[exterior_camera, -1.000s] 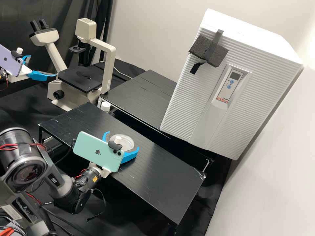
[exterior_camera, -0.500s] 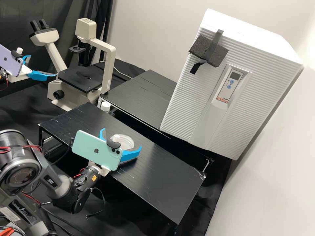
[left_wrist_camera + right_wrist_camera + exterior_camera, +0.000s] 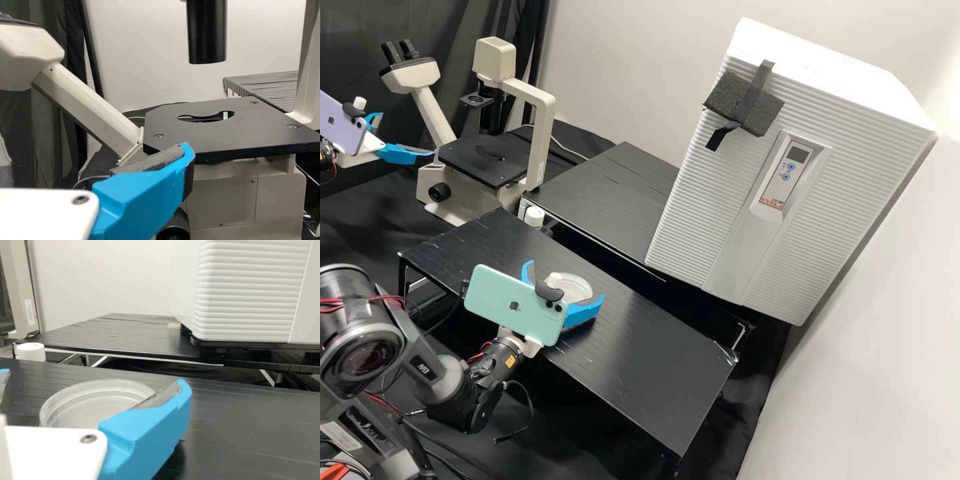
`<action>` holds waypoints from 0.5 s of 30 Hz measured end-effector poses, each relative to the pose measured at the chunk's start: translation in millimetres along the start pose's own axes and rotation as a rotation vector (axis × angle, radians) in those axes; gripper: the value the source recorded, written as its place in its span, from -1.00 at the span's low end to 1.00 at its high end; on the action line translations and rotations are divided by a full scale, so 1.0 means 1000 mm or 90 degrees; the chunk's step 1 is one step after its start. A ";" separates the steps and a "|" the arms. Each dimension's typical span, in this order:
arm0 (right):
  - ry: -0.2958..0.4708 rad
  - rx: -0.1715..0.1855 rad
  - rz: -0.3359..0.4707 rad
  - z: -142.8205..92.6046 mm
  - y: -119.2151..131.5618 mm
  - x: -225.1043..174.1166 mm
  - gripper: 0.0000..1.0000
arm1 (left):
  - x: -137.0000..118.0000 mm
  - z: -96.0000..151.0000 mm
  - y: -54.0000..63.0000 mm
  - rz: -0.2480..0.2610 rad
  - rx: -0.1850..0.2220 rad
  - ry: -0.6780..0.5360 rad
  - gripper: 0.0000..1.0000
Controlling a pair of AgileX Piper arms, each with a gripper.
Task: Open the petri dish lid.
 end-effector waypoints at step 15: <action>0.003 0.005 0.004 -0.004 -0.004 0.003 -1.00 | 0.000 0.000 0.000 0.000 0.000 0.000 1.00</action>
